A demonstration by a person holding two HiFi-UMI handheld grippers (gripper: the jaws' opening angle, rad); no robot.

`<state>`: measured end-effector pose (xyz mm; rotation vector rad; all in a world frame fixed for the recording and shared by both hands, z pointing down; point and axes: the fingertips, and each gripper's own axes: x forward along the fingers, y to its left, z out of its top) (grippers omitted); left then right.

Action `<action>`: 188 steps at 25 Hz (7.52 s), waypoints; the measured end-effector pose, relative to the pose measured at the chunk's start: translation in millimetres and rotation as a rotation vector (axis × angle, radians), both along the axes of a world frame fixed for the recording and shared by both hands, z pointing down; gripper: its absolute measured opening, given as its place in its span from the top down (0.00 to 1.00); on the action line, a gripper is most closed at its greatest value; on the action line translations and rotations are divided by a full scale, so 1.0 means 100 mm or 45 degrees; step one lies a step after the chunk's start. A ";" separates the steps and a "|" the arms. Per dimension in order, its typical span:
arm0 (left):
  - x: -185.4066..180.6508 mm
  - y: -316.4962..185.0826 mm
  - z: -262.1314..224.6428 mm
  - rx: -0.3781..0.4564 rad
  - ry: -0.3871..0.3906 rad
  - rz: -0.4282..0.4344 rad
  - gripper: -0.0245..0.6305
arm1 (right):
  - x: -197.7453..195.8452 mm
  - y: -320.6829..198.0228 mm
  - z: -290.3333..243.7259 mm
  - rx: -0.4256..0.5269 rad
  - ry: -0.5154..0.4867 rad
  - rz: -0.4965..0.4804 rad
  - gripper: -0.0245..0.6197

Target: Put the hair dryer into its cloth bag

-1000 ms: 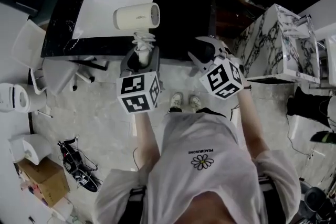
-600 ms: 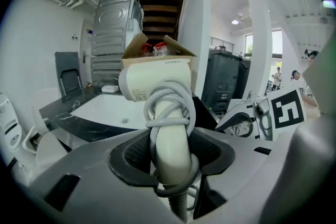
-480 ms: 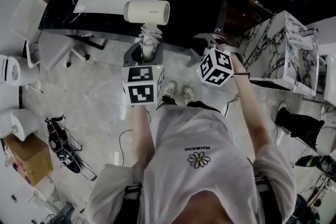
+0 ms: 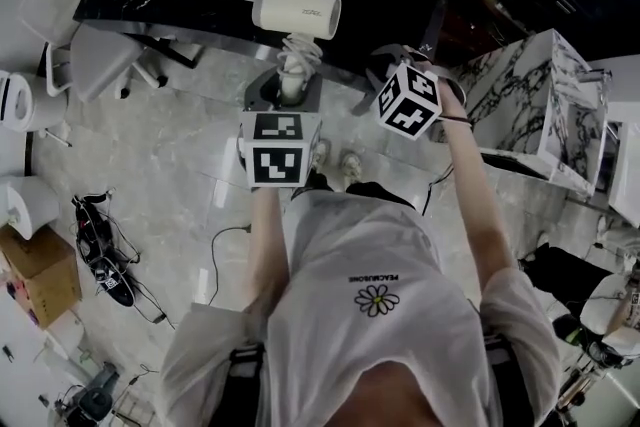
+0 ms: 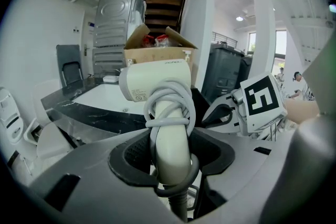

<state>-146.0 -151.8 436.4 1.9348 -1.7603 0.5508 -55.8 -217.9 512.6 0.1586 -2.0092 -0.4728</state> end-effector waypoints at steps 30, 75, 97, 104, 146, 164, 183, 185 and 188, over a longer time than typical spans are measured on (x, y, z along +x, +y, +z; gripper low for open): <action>0.77 0.22 0.24 -0.298 0.224 0.402 0.65 | 0.14 -0.58 -0.80 0.154 -0.330 0.220 0.93; 0.74 -1.48 0.65 -0.447 -0.084 0.343 0.65 | 0.19 -0.31 -1.21 0.248 -0.440 0.074 0.93; 0.64 -1.03 0.74 -0.378 -0.079 0.381 0.68 | 0.19 -0.36 -1.08 0.171 -0.448 0.087 0.93; 0.70 -1.14 0.69 -0.378 -0.055 0.341 0.70 | 0.14 -0.29 -1.09 0.110 -0.495 0.072 0.93; 0.92 -1.83 0.64 -0.093 -0.055 0.308 0.66 | 0.23 -0.48 -0.92 0.067 -0.432 0.132 0.93; 0.43 -0.90 0.40 -0.053 0.030 0.188 0.51 | 0.14 -0.20 -0.66 0.121 -0.359 0.075 0.93; 0.41 -1.35 -1.45 0.643 0.009 0.194 0.66 | 0.47 -0.29 -2.53 0.073 -1.477 0.474 0.65; 0.51 -1.32 -1.69 0.723 0.028 0.191 0.73 | 0.65 -0.30 -2.67 0.085 -1.598 0.570 0.68; 0.66 -1.21 -1.91 0.802 0.037 0.187 0.86 | 0.90 -0.34 -2.69 0.182 -1.658 0.731 0.84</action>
